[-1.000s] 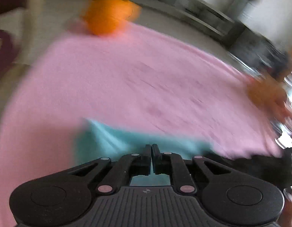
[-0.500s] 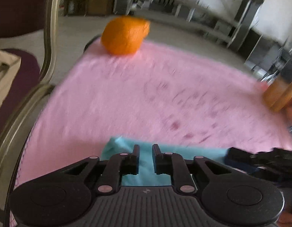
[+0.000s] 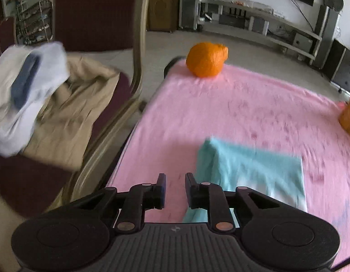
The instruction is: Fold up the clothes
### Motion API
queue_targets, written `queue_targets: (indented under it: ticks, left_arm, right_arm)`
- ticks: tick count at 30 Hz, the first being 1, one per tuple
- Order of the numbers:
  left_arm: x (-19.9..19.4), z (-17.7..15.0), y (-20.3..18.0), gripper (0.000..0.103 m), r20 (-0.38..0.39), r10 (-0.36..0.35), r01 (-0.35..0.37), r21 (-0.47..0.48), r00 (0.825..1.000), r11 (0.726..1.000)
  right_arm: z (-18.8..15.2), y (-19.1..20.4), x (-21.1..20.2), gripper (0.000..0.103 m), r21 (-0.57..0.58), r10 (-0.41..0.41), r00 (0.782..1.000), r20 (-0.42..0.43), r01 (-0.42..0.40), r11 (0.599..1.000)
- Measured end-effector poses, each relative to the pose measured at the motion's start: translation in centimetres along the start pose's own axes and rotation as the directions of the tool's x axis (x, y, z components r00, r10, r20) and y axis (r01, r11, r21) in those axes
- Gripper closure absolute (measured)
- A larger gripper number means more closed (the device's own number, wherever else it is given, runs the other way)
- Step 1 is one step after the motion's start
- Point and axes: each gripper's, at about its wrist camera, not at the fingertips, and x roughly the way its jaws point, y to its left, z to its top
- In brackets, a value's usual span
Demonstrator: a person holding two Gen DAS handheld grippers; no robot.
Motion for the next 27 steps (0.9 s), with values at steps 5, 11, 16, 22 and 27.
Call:
queue_targets:
  ticks: [5, 11, 16, 22, 27]
  left_arm:
    - [-1.5, -4.1, 2.4, 0.084, -0.048, -0.081, 0.080, -0.023, 0.996, 0.997]
    - [-1.5, -5.4, 0.1, 0.084, -0.037, -0.129, 0.132, 0.096, 0.991, 0.987]
    - [0.3, -5.7, -2.2, 0.085, -0.069, -0.130, 0.141, 0.175, 0.989, 0.974]
    - [1.4, -8.1, -4.2, 0.084, -0.122, -0.027, 0.069, 0.360, 0.992, 0.930]
    - [-0.4, -10.0, -3.6, 0.084, -0.103, 0.009, 0.036, 0.420, 0.995, 0.907]
  right_arm:
    - [-3.9, -1.1, -5.1, 0.070, 0.002, 0.058, 0.998, -0.020, -0.058, 0.998]
    - [-9.0, 0.3, -2.8, 0.087, -0.119, 0.068, 0.987, -0.147, -0.086, 0.989]
    - [-11.5, 3.1, 0.4, 0.090, -0.276, 0.060, 0.981, -0.186, -0.111, 0.955]
    - [-13.6, 4.4, 4.0, 0.094, -0.427, -0.028, 0.978, -0.206, -0.064, 0.902]
    - [-15.6, 4.5, 3.2, 0.095, -0.534, -0.116, 0.959, -0.259, -0.042, 0.844]
